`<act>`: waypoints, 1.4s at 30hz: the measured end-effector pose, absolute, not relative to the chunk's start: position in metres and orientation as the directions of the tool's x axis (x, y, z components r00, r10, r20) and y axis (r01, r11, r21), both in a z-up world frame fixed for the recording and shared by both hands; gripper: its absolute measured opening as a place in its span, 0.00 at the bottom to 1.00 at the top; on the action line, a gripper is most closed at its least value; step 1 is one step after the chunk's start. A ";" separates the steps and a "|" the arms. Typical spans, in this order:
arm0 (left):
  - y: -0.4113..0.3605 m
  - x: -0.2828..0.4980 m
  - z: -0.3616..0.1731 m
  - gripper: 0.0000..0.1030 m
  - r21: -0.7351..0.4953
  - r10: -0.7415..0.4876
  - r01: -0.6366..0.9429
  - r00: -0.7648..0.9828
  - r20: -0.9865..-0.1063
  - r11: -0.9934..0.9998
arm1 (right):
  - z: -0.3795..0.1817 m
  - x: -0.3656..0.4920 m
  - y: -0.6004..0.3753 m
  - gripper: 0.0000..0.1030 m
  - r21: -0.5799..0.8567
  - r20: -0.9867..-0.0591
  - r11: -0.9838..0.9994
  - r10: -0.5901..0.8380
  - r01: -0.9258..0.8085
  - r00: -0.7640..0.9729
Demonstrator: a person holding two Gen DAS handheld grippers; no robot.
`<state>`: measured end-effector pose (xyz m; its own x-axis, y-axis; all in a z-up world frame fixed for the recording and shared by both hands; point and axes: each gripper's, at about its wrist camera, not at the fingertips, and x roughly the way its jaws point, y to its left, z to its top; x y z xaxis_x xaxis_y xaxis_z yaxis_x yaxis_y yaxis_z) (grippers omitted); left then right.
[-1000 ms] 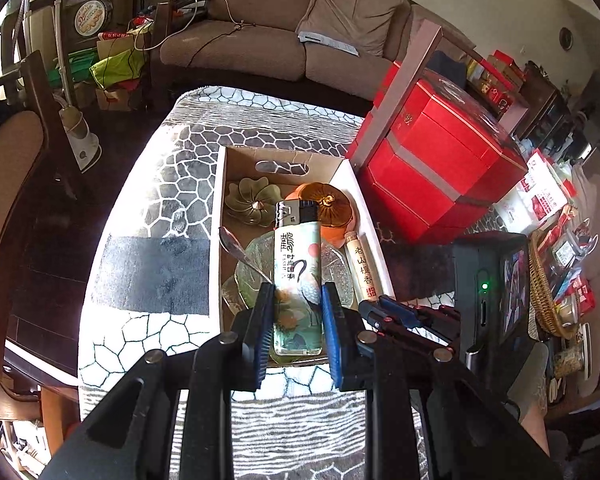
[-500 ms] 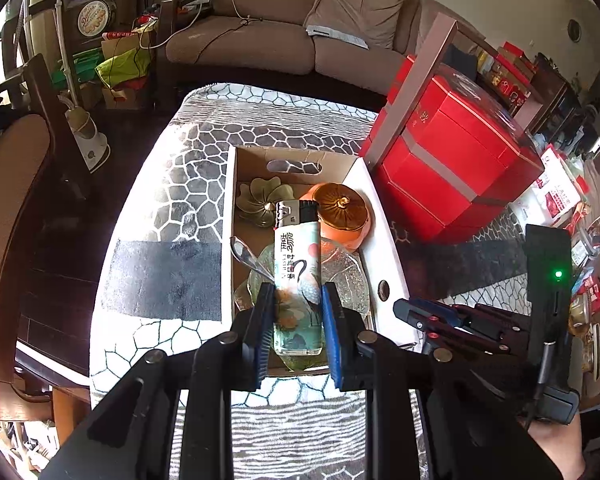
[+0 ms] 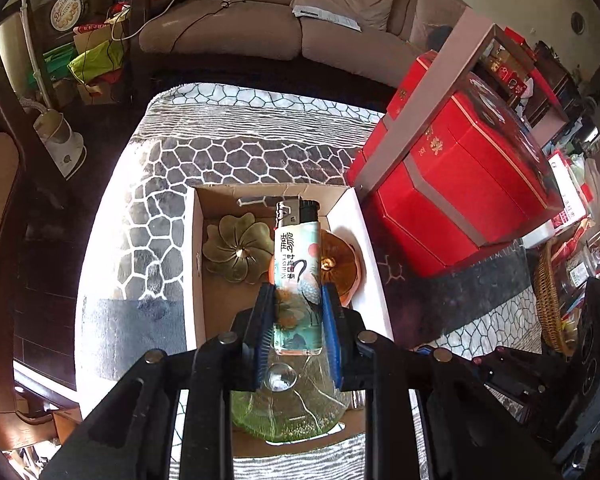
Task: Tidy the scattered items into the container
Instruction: 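Carry the lighter with the left tool over the box and lower it beside the pot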
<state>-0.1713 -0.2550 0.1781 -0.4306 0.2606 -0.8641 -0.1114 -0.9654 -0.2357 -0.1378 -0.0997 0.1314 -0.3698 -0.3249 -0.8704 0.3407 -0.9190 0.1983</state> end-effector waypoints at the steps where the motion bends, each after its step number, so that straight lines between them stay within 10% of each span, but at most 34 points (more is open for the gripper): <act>1: -0.254 -0.179 0.177 0.22 -0.238 0.263 -0.111 -0.424 -0.867 -0.965 | 0.133 -0.142 -0.101 0.16 0.194 -0.870 -0.917 -0.325 0.349 -0.371; 17: -0.197 -0.253 0.132 0.22 -0.012 0.253 -0.764 -0.200 -0.947 -0.645 | 0.157 -0.149 -0.089 0.18 0.127 -0.856 -0.869 -0.340 0.479 -0.389; 42: -0.173 -0.252 0.099 0.23 0.282 0.207 -0.954 -0.298 -0.932 -0.104 | 0.109 -0.164 -0.096 0.18 0.155 -0.884 -0.855 -0.344 0.494 -0.317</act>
<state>-0.2524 -0.1731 0.0987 -0.2982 0.2068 -0.9318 -0.9537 -0.1041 0.2822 -0.1644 -0.0960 0.1094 -0.3167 -0.3436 -0.8841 0.4945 -0.8552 0.1552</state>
